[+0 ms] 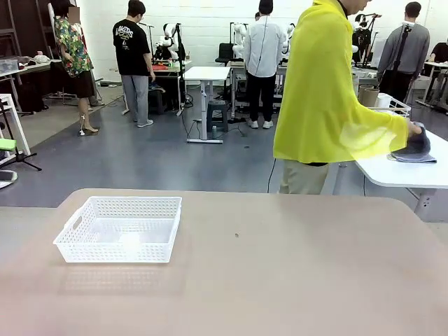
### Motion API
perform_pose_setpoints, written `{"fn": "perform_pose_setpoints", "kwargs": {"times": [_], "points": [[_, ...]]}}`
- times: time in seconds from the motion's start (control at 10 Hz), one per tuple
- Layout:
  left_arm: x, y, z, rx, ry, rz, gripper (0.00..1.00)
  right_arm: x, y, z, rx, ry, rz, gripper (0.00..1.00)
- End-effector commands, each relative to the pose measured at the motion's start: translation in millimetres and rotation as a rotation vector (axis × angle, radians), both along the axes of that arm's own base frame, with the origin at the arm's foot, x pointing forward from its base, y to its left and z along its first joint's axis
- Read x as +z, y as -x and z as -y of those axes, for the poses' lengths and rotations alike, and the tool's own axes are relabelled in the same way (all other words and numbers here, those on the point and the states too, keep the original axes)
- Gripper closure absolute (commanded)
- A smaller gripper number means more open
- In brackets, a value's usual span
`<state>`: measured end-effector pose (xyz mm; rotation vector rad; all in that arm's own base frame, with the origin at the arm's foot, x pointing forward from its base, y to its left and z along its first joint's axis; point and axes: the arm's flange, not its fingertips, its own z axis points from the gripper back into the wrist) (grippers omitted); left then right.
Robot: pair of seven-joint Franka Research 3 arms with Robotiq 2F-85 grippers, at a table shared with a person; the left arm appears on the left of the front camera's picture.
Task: Clean and organize the cups into the basket.
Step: Pick up the Organizing basket and move it to the center of the table, then pick up the Reusable plastic cup from the right side of the table and place it inside the Organizing basket.
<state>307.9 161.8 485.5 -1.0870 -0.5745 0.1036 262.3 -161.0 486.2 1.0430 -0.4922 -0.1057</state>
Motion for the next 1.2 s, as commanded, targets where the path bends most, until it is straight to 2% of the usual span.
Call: {"fn": "perform_pose_setpoints", "kwargs": {"times": [0.0, 0.2, 0.5, 0.6, 0.7, 1.1], "points": [[-9.9, -2.4, -22.3, 0.055, -0.025, -0.099, 0.00, -23.5, 24.5, 34.1, -0.019, -0.043, 0.004, 0.00], [-17.8, 7.0, -53.2, 0.088, -0.071, -0.168, 0.00, -21.5, 46.0, 63.9, -0.050, -0.026, 0.055, 0.00], [-16.6, 32.5, -88.0, 0.194, -0.106, -0.205, 0.00, -7.4, 81.9, 92.6, -0.097, -0.021, 0.083, 0.00], [-14.5, 39.0, -91.5, 0.201, -0.083, -0.205, 0.00, -4.2, 85.4, 94.1, -0.122, -0.013, 0.060, 0.00], [-21.9, 23.0, -82.8, 0.179, -0.083, -0.193, 0.00, -12.2, 77.1, 90.1, -0.088, -0.009, 0.053, 0.00], [-21.9, 23.0, -82.8, 0.179, -0.083, -0.193, 0.00, -12.2, 77.1, 90.1, -0.088, -0.009, 0.053, 0.00]]}}
